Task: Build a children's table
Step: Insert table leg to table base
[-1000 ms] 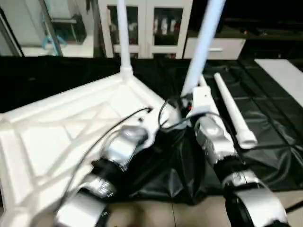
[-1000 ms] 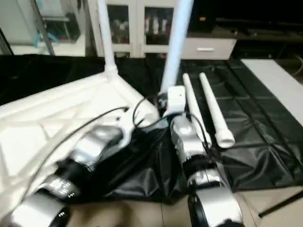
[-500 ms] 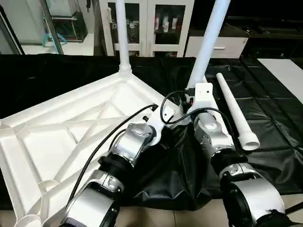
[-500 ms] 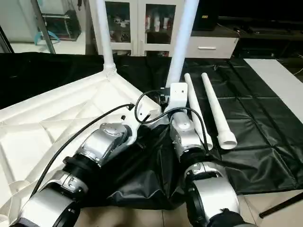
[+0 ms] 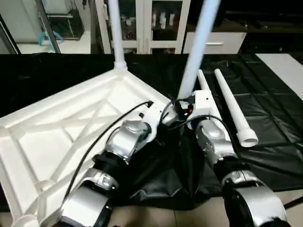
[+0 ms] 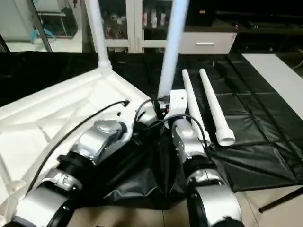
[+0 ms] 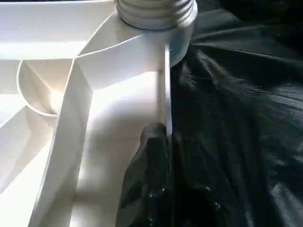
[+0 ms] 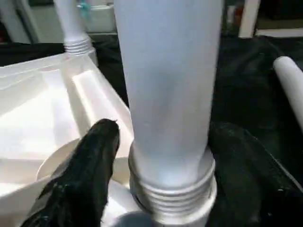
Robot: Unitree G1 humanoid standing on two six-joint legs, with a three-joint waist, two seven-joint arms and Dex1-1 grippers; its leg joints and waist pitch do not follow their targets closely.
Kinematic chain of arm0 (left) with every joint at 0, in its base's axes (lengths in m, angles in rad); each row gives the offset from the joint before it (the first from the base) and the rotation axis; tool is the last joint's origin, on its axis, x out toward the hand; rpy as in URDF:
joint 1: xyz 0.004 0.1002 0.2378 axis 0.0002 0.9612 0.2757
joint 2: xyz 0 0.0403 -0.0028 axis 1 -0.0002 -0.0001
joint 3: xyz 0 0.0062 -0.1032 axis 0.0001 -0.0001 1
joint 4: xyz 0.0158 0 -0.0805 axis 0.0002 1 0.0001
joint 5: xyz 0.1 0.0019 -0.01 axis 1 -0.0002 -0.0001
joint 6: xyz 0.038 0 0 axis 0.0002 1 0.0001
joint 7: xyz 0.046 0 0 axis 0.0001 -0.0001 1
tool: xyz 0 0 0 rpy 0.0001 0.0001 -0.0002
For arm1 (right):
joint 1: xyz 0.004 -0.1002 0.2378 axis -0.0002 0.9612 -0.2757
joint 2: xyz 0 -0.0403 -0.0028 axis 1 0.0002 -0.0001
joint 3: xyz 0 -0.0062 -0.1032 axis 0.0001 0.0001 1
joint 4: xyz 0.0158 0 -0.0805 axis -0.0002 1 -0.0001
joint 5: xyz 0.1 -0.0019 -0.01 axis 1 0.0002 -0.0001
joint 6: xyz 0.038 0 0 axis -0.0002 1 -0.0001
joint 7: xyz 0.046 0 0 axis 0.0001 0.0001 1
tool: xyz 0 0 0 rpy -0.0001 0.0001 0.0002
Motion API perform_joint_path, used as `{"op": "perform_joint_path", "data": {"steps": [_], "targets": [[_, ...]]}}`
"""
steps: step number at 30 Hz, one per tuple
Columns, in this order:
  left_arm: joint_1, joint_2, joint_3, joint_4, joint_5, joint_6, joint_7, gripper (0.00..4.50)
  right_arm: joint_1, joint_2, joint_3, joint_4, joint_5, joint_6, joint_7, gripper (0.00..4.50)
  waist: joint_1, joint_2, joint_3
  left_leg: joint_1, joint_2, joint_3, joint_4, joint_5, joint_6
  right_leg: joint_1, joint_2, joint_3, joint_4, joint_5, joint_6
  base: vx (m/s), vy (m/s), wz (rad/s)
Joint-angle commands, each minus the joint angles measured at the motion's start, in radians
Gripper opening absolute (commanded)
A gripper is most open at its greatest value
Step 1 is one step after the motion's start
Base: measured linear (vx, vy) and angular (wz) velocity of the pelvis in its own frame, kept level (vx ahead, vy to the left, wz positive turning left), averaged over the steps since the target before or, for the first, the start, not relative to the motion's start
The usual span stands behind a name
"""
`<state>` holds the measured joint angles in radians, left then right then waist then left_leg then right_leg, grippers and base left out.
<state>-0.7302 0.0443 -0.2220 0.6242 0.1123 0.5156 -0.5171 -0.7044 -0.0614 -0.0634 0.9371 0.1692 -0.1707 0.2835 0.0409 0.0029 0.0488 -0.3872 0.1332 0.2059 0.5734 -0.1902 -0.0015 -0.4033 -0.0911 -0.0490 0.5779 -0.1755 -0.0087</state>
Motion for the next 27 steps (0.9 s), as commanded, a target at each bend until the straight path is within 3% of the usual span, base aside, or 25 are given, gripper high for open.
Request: {"op": "perform_joint_path", "data": {"steps": [1,3,10,16,18,22,27], "targets": [[0.033,0.04,0.004,-0.012,-0.005,-0.043,-0.035,0.0,0.027,-0.024,0.019,-0.091,0.017,0.008,0.056,3.68,0.014,-0.011,-0.057,0.017,0.103,-0.047,-0.074,-0.204,0.099,0.039,-0.086,0.045,-0.064,-0.15,-0.231,0.0,0.0,0.0],[0.039,0.052,-0.002,-0.022,-0.005,-0.039,-0.052,0.0,0.044,-0.033,0.026,-0.125,0.019,0.014,0.077,3.88,0.015,-0.008,-0.06,0.018,0.104,-0.046,-0.071,-0.169,0.114,0.04,-0.085,0.041,-0.058,-0.115,-0.246,0.0,0.0,0.0],[0.09,0.141,-0.059,-0.1,-0.004,-0.024,-0.179,0.0,0.133,-0.089,0.044,-0.3,0.011,0.087,0.152,4.45,0.022,0.001,-0.061,0.026,0.106,-0.041,-0.065,-0.124,0.118,0.042,-0.078,0.038,-0.046,-0.028,-0.279,0.0,0.0,0.0],[0.112,0.176,-0.071,-0.132,-0.006,-0.041,-0.229,0.0,0.176,-0.124,0.06,-0.386,0.031,0.158,0.213,4.45,0.023,0.002,-0.06,0.028,0.106,-0.042,-0.068,-0.157,0.084,0.044,-0.077,0.038,-0.046,-0.051,-0.274,0.0,0.0,0.0],[0.143,0.226,-0.108,-0.191,-0.016,-0.052,-0.325,0.0,0.213,-0.169,0.093,-0.464,0.07,0.229,0.338,4.45,0.026,0.001,-0.061,0.026,0.106,-0.044,-0.067,-0.162,0.082,0.049,-0.08,0.039,-0.046,-0.063,-0.268,0.0,0.0,0.0],[0.161,0.254,-0.126,-0.23,-0.023,-0.045,-0.372,0.0,0.239,-0.199,0.118,-0.518,0.084,0.274,0.417,4.45,0.027,-0.001,-0.063,0.028,0.105,-0.041,-0.062,-0.115,0.091,0.047,-0.076,0.037,-0.037,0.001,-0.28,0.0,0.0,0.0],[0.185,0.282,-0.144,-0.277,-0.032,-0.038,-0.419,0.0,0.25,-0.225,0.132,-0.55,0.08,0.31,0.461,4.45,0.031,-0.002,-0.062,0.03,0.107,-0.042,-0.061,-0.134,0.081,0.047,-0.079,0.037,-0.039,-0.039,-0.281,0.0,0.0,0.0]]}}
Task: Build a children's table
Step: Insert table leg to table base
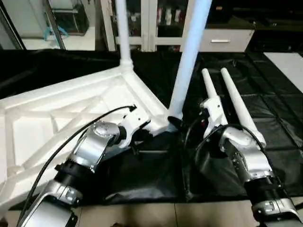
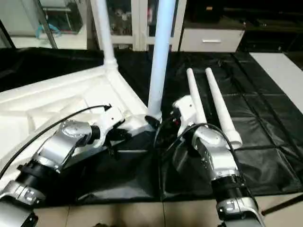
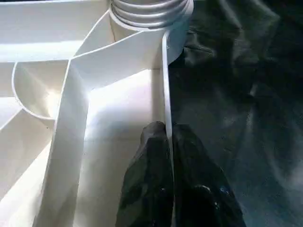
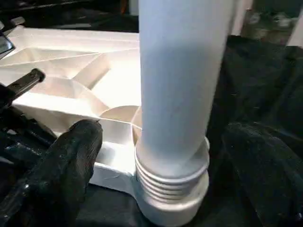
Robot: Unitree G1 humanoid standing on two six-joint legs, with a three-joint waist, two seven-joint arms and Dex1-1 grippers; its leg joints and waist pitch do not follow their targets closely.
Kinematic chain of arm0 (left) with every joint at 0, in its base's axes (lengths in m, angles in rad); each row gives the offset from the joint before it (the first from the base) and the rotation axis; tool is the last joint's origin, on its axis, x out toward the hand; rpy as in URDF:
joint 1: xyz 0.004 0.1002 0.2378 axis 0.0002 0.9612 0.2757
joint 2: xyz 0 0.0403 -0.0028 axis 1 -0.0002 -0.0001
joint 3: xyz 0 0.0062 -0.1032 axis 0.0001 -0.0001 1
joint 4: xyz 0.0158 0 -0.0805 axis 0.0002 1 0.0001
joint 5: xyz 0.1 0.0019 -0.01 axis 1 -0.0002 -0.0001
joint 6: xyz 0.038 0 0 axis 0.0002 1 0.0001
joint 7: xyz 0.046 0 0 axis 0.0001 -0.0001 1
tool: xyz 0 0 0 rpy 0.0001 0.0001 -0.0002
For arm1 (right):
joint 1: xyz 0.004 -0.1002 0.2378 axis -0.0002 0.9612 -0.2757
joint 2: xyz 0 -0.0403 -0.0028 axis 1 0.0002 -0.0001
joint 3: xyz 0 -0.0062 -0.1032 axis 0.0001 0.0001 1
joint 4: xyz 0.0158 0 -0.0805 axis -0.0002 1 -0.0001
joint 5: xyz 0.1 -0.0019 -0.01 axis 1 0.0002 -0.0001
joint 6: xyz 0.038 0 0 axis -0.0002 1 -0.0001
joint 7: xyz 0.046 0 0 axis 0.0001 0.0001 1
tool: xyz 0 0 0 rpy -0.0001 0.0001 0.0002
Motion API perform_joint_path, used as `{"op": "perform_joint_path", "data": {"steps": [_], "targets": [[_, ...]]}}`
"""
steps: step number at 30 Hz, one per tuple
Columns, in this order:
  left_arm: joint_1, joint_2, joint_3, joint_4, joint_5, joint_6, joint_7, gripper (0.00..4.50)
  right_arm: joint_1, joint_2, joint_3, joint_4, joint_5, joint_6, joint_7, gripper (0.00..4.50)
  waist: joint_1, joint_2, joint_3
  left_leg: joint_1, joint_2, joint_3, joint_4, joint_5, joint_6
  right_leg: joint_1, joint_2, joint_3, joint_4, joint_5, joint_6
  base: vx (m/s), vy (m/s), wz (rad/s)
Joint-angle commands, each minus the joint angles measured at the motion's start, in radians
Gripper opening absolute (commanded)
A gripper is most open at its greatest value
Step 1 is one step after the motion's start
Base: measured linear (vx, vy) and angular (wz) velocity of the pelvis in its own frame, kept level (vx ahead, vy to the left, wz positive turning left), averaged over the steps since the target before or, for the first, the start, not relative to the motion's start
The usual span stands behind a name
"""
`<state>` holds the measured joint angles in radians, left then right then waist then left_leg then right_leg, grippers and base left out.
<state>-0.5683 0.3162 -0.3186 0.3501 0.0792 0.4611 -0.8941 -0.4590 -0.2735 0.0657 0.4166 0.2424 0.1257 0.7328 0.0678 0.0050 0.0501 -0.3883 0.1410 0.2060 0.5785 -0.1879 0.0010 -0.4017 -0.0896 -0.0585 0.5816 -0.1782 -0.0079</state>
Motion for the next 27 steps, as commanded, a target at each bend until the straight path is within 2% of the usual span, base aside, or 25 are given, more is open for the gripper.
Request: {"op": "perform_joint_path", "data": {"steps": [1,5,7,13,18,24,27], "targets": [[0.023,0.01,-0.047,-0.003,0.001,0.017,-0.042,0.0,0.005,-0.013,0.003,-0.03,0.007,0.014,0.011,4.45,0.006,-0.003,-0.063,0.032,0.099,-0.041,-0.067,-0.142,0.072,0.043,-0.08,0.047,-0.043,-0.05,-0.277,0.0,0.0,0.0],[0.036,0.025,-0.057,-0.032,-0.009,0.022,-0.071,0.0,0.009,-0.03,0.014,-0.058,0.016,0.044,0.042,4.45,0.012,-0.002,-0.061,0.034,0.098,-0.041,-0.068,-0.16,0.054,0.04,-0.079,0.049,-0.045,-0.086,-0.264,0.0,0.0,0.0],[0.045,0.039,-0.066,-0.056,-0.016,0.021,-0.098,0.0,0.015,-0.043,0.02,-0.076,0.02,0.064,0.067,4.45,0.018,-0.006,-0.061,0.034,0.098,-0.042,-0.068,-0.166,0.046,0.042,-0.08,0.049,-0.045,-0.097,-0.258,0.0,0.0,0.0],[0.061,0.069,-0.081,-0.094,-0.022,0.017,-0.146,0.0,0.028,-0.071,0.034,-0.104,0.021,0.097,0.123,4.45,0.022,-0.006,-0.062,0.032,0.096,-0.042,-0.066,-0.164,0.042,0.041,-0.079,0.049,-0.041,-0.102,-0.249,0.0,0.0,0.0],[0.074,0.095,-0.094,-0.119,-0.031,0.007,-0.185,0.0,0.052,-0.109,0.058,-0.13,0.015,0.13,0.17,4.45,0.022,-0.007,-0.059,0.033,0.096,-0.044,-0.067,-0.212,0.021,0.039,-0.082,0.051,-0.049,-0.182,-0.235,0.0,0.0,0.0],[0.086,0.123,-0.108,-0.148,-0.044,0.001,-0.228,0.0,0.069,-0.132,0.062,-0.157,0.02,0.156,0.217,4.45,0.023,-0.006,-0.062,0.033,0.095,-0.044,-0.065,-0.189,0.027,0.04,-0.078,0.049,-0.043,-0.136,-0.24,0.0,0.0,0.0],[0.086,0.131,-0.111,-0.15,-0.045,-0.004,-0.239,0.0,0.069,-0.135,0.063,-0.159,0.024,0.16,0.225,4.45,0.024,-0.006,-0.061,0.032,0.095,-0.044,-0.065,-0.197,0.024,0.04,-0.081,0.05,-0.044,-0.15,-0.242,0.0,0.0,0.0]]}}
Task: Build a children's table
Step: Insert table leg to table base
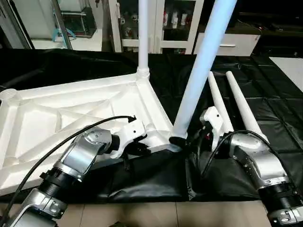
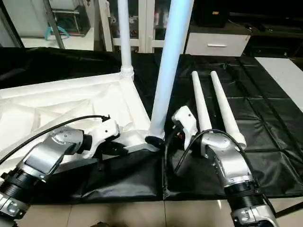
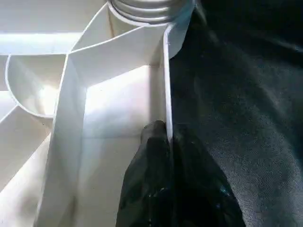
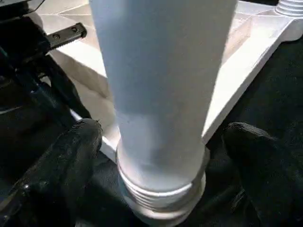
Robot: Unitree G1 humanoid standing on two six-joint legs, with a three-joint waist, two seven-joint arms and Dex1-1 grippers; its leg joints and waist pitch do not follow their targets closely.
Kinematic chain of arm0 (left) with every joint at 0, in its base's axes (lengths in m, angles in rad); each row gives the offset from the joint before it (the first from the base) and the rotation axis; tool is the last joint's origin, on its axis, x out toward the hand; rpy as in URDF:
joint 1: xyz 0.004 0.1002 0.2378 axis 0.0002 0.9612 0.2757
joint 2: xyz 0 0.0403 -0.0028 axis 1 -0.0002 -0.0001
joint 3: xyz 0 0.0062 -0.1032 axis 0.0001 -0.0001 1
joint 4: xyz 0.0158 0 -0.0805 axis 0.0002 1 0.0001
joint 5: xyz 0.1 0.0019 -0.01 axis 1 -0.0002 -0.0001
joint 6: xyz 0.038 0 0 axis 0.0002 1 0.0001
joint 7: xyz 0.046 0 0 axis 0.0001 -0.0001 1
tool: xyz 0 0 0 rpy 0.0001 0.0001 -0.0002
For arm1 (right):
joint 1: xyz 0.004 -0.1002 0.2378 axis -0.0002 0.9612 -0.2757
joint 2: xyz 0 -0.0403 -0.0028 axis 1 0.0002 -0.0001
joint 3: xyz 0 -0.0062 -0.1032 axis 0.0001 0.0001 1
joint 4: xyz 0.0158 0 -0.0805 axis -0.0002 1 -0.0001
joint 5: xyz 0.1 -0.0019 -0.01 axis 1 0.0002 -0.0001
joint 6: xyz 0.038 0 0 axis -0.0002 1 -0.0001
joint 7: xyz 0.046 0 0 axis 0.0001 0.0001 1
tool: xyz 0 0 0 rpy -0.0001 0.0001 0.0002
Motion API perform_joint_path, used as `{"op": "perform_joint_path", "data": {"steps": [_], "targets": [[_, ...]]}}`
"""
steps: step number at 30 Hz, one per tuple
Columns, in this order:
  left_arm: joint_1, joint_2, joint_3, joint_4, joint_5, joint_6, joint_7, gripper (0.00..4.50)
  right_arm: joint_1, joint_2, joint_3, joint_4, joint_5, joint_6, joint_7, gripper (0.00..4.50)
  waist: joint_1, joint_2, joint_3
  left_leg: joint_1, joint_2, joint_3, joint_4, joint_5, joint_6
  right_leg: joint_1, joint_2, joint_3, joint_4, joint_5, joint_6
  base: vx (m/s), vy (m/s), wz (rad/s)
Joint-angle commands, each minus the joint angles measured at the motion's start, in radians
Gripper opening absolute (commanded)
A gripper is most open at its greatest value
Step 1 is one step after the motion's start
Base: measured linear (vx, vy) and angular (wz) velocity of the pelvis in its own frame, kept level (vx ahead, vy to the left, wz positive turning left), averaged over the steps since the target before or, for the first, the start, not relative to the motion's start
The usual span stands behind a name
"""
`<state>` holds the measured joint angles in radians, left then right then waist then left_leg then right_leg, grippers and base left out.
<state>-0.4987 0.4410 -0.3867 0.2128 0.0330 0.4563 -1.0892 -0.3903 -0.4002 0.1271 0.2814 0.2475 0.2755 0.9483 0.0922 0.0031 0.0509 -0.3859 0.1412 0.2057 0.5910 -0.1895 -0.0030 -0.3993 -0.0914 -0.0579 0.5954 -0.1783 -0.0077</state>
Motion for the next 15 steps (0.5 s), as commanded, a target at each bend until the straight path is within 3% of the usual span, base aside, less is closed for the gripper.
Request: {"op": "perform_joint_path", "data": {"steps": [1,5,15], "targets": [[0.017,0.006,-0.043,-0.013,0.001,0.001,-0.044,0.0,0.0,-0.008,0.001,-0.024,0.019,0.01,0.01,4.45,0.0,-0.004,-0.062,0.031,0.095,-0.044,-0.077,-0.195,0.026,0.037,-0.078,0.049,-0.057,-0.15,-0.242,0.0,0.0,0.0],[0.019,0.016,-0.047,-0.016,-0.001,-0.002,-0.051,0.0,0.0,-0.005,0.001,-0.028,0.026,0.014,0.015,4.45,0.0,-0.004,-0.064,0.031,0.094,-0.044,-0.076,-0.185,0.028,0.038,-0.077,0.048,-0.055,-0.134,-0.246,0.0,0.0,0.0],[0.02,0.025,-0.056,-0.016,0.0,-0.003,-0.061,0.0,-0.008,0.014,0.019,0.024,0.005,0.0,0.029,3.59,0.0,-0.002,-0.067,0.03,0.093,-0.043,-0.071,-0.16,0.038,0.04,-0.077,0.046,-0.05,-0.1,-0.26,0.0,0.0,0.0]]}}
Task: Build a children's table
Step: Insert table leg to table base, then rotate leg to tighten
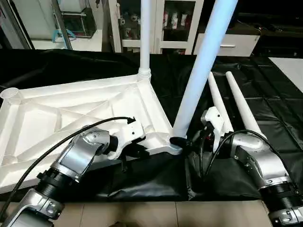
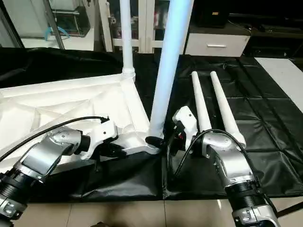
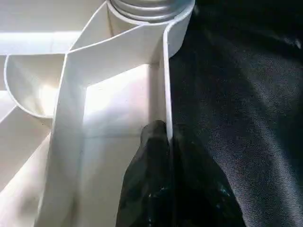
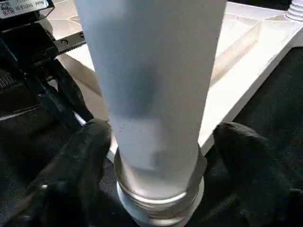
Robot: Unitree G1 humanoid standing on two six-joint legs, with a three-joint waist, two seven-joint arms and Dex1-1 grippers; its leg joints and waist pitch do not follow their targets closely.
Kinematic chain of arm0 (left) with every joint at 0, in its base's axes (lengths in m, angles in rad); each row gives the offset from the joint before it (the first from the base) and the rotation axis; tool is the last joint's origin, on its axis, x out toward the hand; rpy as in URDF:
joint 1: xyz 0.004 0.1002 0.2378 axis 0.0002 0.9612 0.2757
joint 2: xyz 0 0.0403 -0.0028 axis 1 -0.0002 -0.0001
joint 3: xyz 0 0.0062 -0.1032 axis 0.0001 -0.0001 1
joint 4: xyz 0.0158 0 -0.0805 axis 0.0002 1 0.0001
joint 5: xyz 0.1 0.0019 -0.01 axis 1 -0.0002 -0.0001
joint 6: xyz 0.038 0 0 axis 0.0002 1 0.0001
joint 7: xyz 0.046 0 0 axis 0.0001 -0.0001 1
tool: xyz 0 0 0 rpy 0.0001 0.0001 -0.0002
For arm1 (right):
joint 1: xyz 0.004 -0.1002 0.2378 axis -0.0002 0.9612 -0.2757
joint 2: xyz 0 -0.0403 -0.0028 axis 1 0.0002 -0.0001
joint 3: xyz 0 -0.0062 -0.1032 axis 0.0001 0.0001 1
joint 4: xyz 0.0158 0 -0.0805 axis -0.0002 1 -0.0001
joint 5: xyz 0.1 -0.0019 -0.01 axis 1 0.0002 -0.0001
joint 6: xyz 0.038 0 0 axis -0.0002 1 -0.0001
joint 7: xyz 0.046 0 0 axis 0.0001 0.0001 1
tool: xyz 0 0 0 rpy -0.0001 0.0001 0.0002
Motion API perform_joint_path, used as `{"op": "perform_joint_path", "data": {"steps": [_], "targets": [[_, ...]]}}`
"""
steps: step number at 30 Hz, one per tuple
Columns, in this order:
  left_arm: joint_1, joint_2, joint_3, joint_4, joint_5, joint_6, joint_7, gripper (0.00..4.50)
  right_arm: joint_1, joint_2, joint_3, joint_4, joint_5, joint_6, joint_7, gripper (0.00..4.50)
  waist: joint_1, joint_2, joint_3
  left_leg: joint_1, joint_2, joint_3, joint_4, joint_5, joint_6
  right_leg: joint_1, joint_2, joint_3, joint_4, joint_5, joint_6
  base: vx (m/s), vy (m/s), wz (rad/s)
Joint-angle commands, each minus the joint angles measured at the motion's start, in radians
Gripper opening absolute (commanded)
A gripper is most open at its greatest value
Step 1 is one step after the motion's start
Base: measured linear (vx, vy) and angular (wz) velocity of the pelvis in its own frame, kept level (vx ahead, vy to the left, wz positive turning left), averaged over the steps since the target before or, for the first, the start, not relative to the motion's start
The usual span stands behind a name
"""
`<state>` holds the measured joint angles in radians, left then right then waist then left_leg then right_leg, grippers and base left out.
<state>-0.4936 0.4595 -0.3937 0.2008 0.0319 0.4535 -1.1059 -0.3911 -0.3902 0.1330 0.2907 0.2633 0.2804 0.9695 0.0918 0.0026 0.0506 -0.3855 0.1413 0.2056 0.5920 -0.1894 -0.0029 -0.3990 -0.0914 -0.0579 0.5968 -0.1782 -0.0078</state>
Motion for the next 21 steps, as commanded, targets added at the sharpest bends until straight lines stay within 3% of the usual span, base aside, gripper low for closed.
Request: {"op": "perform_joint_path", "data": {"steps": [1,11,21], "targets": [[0.015,0.007,-0.049,-0.004,0.001,0.0,-0.044,0.0,-0.007,0.004,0.013,0.015,-0.011,-0.005,0.008,3.47,0.0,0.0,-0.066,0.03,0.093,-0.043,-0.072,-0.161,0.037,0.04,-0.077,0.046,-0.051,-0.096,-0.262,0.0,0.0,0.0],[0.01,0.008,-0.055,-0.005,0.002,0.006,-0.046,0.0,-0.021,0.024,0.034,0.056,-0.023,-0.02,0.016,2.67,0.002,0.001,-0.067,0.032,0.093,-0.044,-0.072,-0.175,0.025,0.041,-0.077,0.046,-0.049,-0.099,-0.262,0.0,0.0,0.0],[0.007,0.013,-0.059,0.001,0.003,0.004,-0.053,0.0,-0.012,0.021,0.028,0.062,-0.027,-0.019,0.023,2.59,-0.001,0.005,-0.066,0.032,0.093,-0.045,-0.073,-0.206,0.008,0.041,-0.075,0.046,-0.05,-0.113,-0.259,0.0,0.0,0.0]]}}
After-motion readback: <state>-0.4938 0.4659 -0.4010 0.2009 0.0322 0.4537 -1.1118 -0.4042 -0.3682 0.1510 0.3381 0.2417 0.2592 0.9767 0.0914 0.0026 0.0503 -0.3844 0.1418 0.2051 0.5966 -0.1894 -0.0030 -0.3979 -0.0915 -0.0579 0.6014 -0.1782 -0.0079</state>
